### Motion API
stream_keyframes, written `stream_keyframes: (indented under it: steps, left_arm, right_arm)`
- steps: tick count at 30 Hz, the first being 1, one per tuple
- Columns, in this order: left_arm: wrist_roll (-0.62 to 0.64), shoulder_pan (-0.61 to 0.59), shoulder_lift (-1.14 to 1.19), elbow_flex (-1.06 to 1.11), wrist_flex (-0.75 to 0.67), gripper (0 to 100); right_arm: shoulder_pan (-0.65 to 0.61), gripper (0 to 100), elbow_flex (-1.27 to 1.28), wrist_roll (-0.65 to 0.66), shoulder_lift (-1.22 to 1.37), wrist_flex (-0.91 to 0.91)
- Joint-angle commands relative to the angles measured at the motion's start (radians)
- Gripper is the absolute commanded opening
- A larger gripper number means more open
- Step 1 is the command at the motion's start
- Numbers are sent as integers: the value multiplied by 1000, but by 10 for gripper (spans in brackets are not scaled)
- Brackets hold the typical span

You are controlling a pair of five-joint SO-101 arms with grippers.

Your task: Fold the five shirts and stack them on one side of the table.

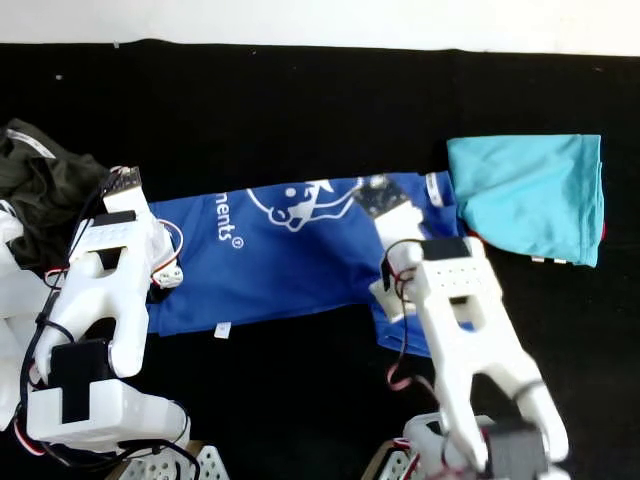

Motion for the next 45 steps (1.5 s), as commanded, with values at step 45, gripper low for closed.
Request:
stream_keyframes:
  steps: [45]
  left_arm:
    - [3,10,7,1,-28,9]
  right_arm:
    - [15,105,-76,11,188,-150]
